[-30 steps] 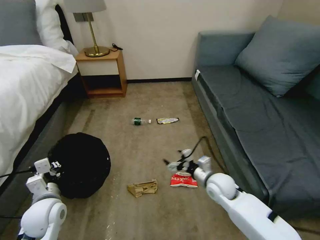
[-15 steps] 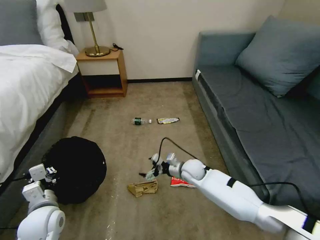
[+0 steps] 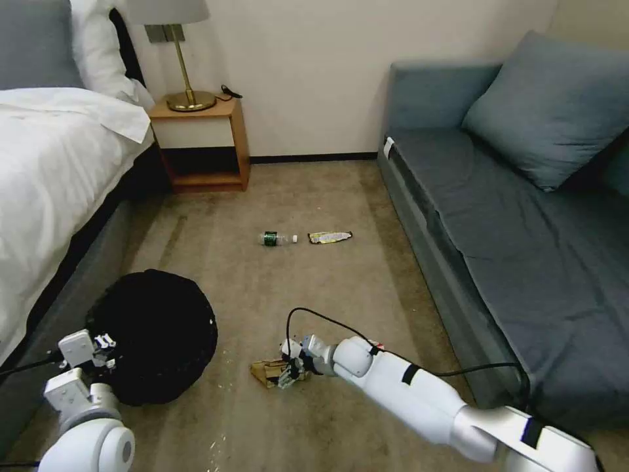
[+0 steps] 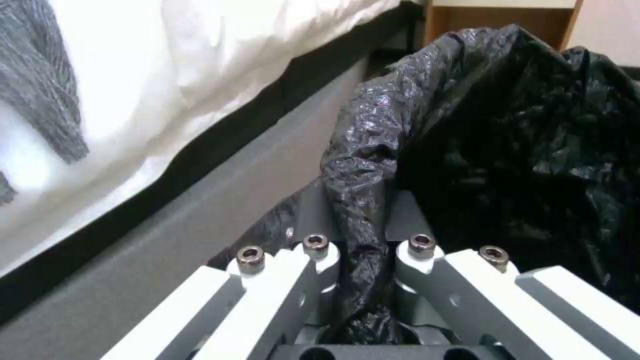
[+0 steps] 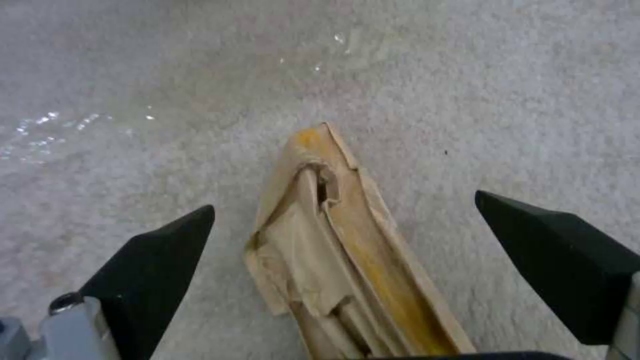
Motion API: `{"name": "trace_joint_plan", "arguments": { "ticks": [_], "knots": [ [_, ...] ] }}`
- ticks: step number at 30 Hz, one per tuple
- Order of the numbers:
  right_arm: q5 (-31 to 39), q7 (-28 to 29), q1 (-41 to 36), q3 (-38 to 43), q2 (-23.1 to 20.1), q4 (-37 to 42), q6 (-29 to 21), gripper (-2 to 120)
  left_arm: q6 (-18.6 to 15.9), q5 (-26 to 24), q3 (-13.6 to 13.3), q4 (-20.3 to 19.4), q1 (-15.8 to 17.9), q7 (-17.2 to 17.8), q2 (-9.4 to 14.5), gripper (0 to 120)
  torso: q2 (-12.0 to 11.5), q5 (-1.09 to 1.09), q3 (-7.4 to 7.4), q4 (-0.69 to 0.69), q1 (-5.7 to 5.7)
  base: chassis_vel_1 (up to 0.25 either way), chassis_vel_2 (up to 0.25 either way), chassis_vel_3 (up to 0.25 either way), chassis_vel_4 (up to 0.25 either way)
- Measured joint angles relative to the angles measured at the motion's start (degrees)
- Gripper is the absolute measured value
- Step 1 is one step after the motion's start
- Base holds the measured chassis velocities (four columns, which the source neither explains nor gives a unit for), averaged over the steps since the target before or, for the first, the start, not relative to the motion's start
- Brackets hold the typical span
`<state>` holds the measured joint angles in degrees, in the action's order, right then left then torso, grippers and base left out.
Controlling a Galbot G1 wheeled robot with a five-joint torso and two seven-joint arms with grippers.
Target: Pick up the trash bin, then pick up the garbage on the floor and place it into the trash bin.
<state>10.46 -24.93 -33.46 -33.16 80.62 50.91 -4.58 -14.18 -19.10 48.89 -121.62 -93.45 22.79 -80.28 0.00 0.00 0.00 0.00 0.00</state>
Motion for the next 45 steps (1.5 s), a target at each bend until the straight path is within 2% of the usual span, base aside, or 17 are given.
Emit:
{"name": "trace_joint_plan", "arguments": {
  "ticks": [2,4,5,9,10,13,15,18,22,24,27,29,37,41,44,45],
  "knots": [
    [-1.0,-0.3,0.0,0.7,1.3,-2.0,0.6,97,0.0,0.0,0.0,-0.3,-0.1,0.0,-0.2,5,0.0,0.0,0.0,0.0,0.0,0.0,0.0,0.0,0.0],
    [-1.9,-1.0,0.1,1.3,1.8,-3.6,1.3,89,0.0,0.0,0.0,-0.5,-0.1,0.0,-0.2,5,0.0,0.0,0.0,0.0,0.0,0.0,0.0,0.0,0.0],
    [-1.9,-1.0,0.1,1.3,1.8,-3.6,1.3,89,0.0,0.0,0.0,-0.5,-0.1,0.0,-0.2,5,0.0,0.0,0.0,0.0,0.0,0.0,0.0,0.0,0.0],
    [-2.9,-2.0,0.1,2.0,1.9,-5.0,2.5,72,0.0,-0.2,0.0,-0.5,0.0,-0.1,-0.2,5,0.0,0.0,0.0,-0.01,0.0,0.0,0.0,0.0,0.0],
    [-2.9,-2.0,0.1,2.0,1.9,-5.0,2.5,72,0.0,-0.2,0.0,-0.5,0.0,-0.1,-0.2,5,0.0,0.0,0.0,-0.01,0.0,0.0,0.0,0.0,0.0],
    [-4.1,-2.7,-0.3,2.6,1.7,-5.6,3.3,57,0.0,-0.3,-0.2,-0.3,0.0,-0.2,-0.5,5,0.0,0.0,0.0,-0.01,0.0,0.0,0.0,0.0,0.0],
    [-4.3,-2.9,-0.4,2.9,1.7,-5.8,3.5,54,0.0,-0.3,-0.2,-0.2,0.0,-0.2,-0.6,5,0.0,0.0,0.0,-0.01,0.0,0.0,0.0,0.0,0.0],
    [-5.0,-3.4,-0.7,3.6,1.7,-6.1,3.8,37,0.0,-0.3,-0.4,-0.2,-0.3,-0.3,-1.0,5,0.0,0.0,0.0,-0.01,0.0,0.0,0.0,0.0,0.0],
    [-5.3,-3.6,-1.0,3.9,1.6,-6.1,3.9,28,0.0,-0.3,-0.4,-0.2,-0.5,-0.3,-1.1,5,0.0,0.0,0.0,0.0,0.0,0.0,0.0,0.0,0.0],
    [-5.5,-3.7,-1.2,4.1,1.4,-5.9,4.0,17,0.1,-0.3,-0.4,-0.3,-0.6,-0.3,-1.2,5,0.0,0.0,0.0,-0.01,0.0,0.0,0.0,0.0,0.0],
    [-5.6,-3.7,-1.4,4.3,1.3,-5.7,4.0,11,0.1,-0.2,-0.4,-0.3,-0.7,-0.4,-1.2,5,0.0,0.0,0.0,-0.01,0.0,0.0,0.0,0.0,0.0],
    [-5.6,-3.8,-1.7,4.6,1.1,-5.3,4.0,1,0.2,-0.2,-0.4,-0.4,-0.8,-0.4,-1.2,5,0.0,0.01,0.0,-0.01,0.0,0.0,0.0,0.0,0.0],
    [-3.1,-3.0,-2.8,10.3,0.0,-2.6,3.5,0,0.7,-0.1,-0.2,-0.7,-1.5,-0.4,-1.3,5,0.0,0.0,0.0,-0.01,0.0,0.0,0.0,0.0,0.0],
    [1.8,-1.2,-3.3,14.8,-1.0,1.5,2.9,0,1.1,-0.1,0.0,-0.7,-2.0,-0.5,-1.1,5,0.0,0.01,0.0,-0.01,0.0,0.0,0.0,0.0,0.0],
    [9.1,1.7,-3.5,18.2,-2.1,8.1,1.7,0,1.2,-0.1,0.0,-0.7,-2.2,-0.5,-1.0,5,0.0,0.0,0.0,-0.01,0.0,0.0,0.0,0.0,0.0],
    [9.1,1.7,-3.5,18.2,-2.1,8.1,1.7,0,1.2,-0.1,0.0,-0.7,-2.2,-0.5,-1.0,5,0.0,0.0,0.0,-0.01,0.0,0.0,0.0,0.0,0.0]
  ]
}}
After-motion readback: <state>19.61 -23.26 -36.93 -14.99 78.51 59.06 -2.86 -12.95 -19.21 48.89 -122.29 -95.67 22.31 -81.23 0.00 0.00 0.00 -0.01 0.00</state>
